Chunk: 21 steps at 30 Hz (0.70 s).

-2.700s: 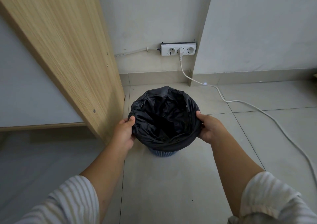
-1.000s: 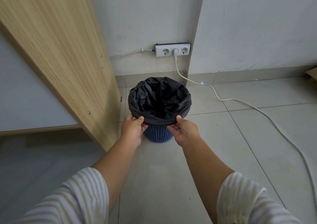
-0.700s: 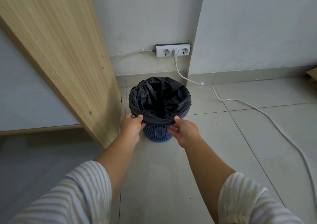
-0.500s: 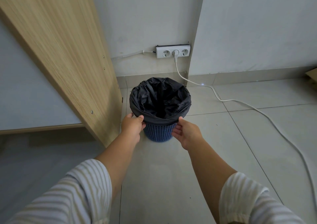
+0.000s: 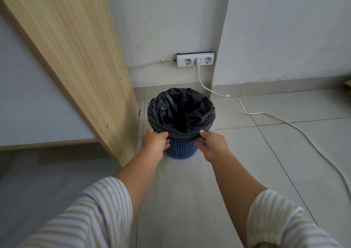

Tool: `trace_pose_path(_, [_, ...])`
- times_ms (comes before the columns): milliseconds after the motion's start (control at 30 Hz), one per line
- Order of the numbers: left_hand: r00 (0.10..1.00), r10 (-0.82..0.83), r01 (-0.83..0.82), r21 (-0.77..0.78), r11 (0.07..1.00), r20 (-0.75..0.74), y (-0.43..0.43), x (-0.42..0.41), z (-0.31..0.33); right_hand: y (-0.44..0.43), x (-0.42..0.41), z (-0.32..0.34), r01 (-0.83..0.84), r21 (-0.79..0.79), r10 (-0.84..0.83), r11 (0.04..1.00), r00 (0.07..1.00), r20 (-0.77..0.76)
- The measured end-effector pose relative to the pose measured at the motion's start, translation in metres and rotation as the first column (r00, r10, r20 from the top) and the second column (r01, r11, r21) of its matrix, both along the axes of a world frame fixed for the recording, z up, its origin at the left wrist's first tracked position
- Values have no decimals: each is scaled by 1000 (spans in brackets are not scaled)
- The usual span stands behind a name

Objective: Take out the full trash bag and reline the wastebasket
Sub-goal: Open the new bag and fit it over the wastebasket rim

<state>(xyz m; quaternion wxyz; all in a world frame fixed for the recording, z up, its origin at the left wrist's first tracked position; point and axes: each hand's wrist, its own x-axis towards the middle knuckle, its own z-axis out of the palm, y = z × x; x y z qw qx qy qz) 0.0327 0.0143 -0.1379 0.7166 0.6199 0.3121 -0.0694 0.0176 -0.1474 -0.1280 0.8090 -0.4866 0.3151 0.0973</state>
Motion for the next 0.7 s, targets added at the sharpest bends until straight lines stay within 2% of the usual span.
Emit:
trace_pose_path(67, [1000,13,-13,-5,1000,-5,-1,1,0,-1,2,-2,28,-22,-29,999,1000,-5])
trace_pose_path(267, [1000,-3,3,-7,1000,-1,-1,1,1,-5,6,-4,76,53,-74,996,997,-33])
trace_pose_path(400, [1000,-14,14,8,1000,10,-1,-2,3,-4,6,-2,70,19,-70,997,997,-25])
trace_pose_path(467, [999,-31,30,44,999,9,0,-4,5,-3,7,-3,32,-72,-34,997,999,-23])
trace_pose_path(567, [998,-61,59,122,991,15,0,-7,9,-1,8,-7,-22,-297,9,955,999,-43])
trace_pose_path(700, [993,-101,72,379,923,58,3,-12,16,-1,2,1,-4,-519,-26,855,998,-51])
